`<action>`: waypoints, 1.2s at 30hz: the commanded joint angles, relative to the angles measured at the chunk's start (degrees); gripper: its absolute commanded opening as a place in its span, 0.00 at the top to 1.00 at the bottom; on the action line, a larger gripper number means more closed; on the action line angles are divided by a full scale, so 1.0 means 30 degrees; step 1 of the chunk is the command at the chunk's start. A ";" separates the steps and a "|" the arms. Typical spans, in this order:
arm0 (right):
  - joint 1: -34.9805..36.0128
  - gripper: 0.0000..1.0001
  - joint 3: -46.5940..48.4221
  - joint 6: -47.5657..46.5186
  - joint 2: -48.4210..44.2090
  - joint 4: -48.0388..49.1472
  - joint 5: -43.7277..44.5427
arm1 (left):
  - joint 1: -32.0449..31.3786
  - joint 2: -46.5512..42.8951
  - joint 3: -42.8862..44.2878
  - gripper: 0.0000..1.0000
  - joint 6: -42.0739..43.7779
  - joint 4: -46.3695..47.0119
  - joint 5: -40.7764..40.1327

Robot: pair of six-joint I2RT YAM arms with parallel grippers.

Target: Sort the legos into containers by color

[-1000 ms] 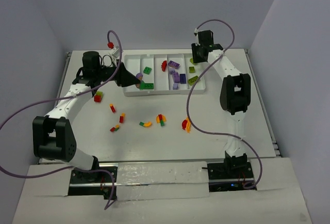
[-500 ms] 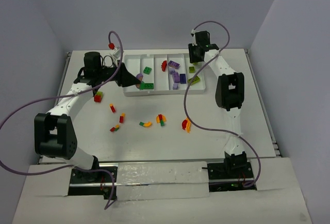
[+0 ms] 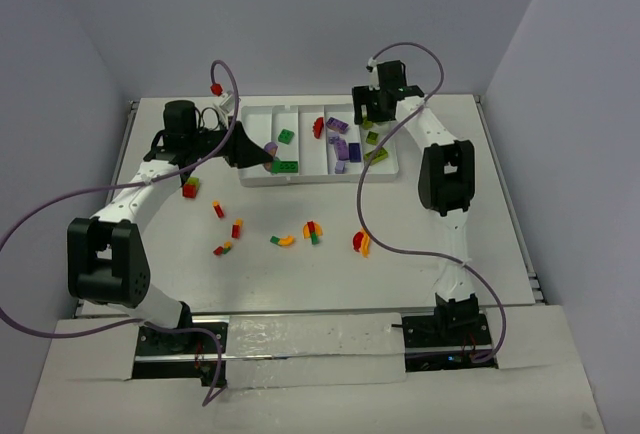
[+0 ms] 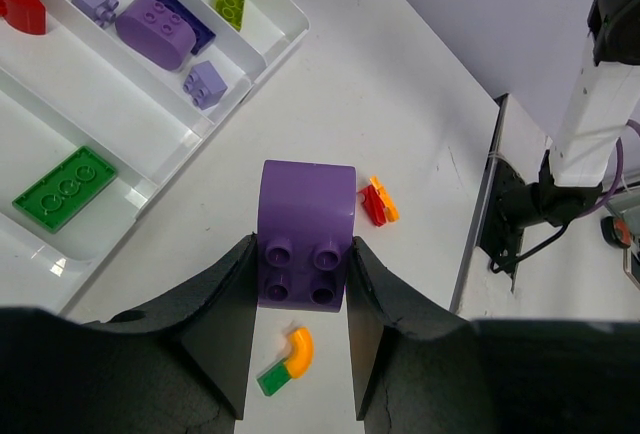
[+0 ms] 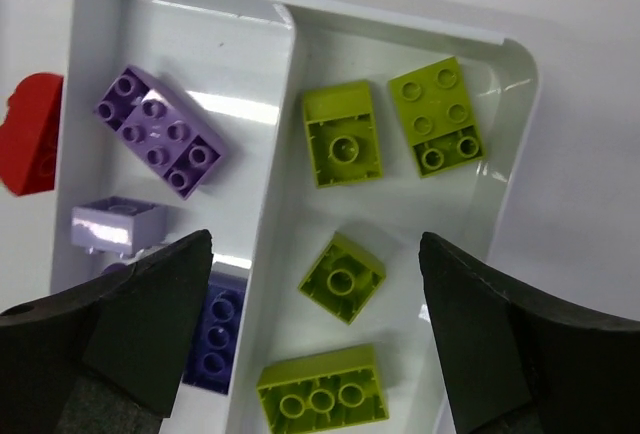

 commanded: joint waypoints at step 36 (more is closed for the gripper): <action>0.6271 0.16 -0.9364 -0.2817 -1.0958 -0.0605 -1.9495 | -0.1587 -0.0222 -0.3855 1.00 -1.3006 1.6335 0.5007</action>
